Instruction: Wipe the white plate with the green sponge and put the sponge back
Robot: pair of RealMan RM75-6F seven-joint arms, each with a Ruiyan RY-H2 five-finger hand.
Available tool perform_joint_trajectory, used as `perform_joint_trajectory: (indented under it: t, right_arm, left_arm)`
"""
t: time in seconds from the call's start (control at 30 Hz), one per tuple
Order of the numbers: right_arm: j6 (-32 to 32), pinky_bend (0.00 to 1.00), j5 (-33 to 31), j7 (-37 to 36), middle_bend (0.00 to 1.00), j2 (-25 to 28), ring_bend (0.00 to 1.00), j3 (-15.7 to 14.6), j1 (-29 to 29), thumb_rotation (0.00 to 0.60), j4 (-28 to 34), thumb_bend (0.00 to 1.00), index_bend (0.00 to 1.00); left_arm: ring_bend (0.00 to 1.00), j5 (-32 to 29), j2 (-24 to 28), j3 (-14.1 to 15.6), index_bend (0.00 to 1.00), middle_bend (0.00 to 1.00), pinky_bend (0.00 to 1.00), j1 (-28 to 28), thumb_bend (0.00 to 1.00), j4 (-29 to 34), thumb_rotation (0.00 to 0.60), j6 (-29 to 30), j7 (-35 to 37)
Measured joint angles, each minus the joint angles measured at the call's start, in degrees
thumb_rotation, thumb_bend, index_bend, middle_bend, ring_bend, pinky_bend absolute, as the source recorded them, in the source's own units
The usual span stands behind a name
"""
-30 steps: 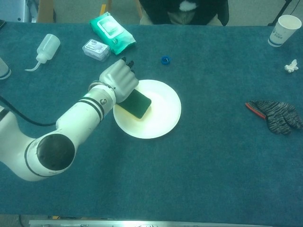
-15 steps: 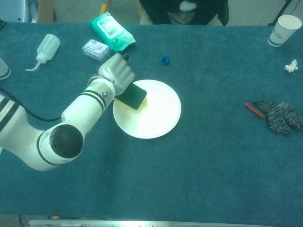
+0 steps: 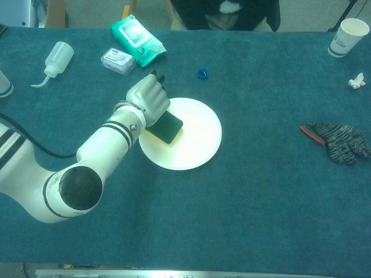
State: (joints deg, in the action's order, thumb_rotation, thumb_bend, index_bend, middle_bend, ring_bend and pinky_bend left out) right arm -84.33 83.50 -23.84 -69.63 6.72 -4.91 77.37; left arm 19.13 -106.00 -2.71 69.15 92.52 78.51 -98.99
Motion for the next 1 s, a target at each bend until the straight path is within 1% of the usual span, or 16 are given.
perform_joint_trajectory:
  t: [0.17, 0.37, 0.5, 0.6, 0.73, 1.0]
  right_arm:
    - [0.1, 0.45, 0.0, -0.2, 0.39, -0.2, 0.23, 0.0, -0.1, 0.6, -0.3, 0.39, 0.39]
    - [0.2, 0.45, -0.2, 0.0, 0.39, -0.2, 0.23, 0.1, -0.1, 0.6, -0.3, 0.39, 0.39]
    - [0.3, 0.45, -0.3, 0.2, 0.39, -0.1, 0.23, 0.1, -0.1, 0.6, -0.3, 0.39, 0.39]
    - [0.4, 0.45, -0.4, 0.2, 0.39, -0.1, 0.23, 0.2, -0.1, 0.6, -0.2, 0.39, 0.39]
    - [0.5, 0.45, -0.3, 0.3, 0.39, -0.2, 0.23, 0.2, -0.2, 0.6, -0.2, 0.39, 0.39]
    - [0.1, 0.45, -0.2, 0.6, 0.39, 0.0, 0.23, 0.2, 0.0, 0.6, 0.2, 0.39, 0.39]
  left_arm:
    - [0.03, 0.0, 0.1, 0.5, 0.41, 0.19, 0.09, 0.3, 0.26, 1.6, 0.569, 0.8, -1.3]
    - [0.03, -0.7, -0.6, 0.5, 0.41, 0.19, 0.09, 0.8, 0.26, -0.5, 0.573, -0.2, -2.0]
    - [0.03, -1.3, -0.9, -0.6, 0.41, 0.19, 0.09, 1.0, 0.26, -3.2, 0.591, -0.8, -1.7]
    - [0.03, -1.7, -0.9, -1.5, 0.41, 0.19, 0.09, 1.1, 0.26, -4.7, 0.592, -1.3, -1.5]
    - [0.03, -2.3, -1.1, -1.9, 0.41, 0.19, 0.09, 1.2, 0.26, -6.0, 0.594, -1.8, -1.5]
    - [0.03, -2.3, -1.7, -1.9, 0.41, 0.19, 0.09, 1.5, 0.26, -5.0, 0.595, -2.0, -2.0]
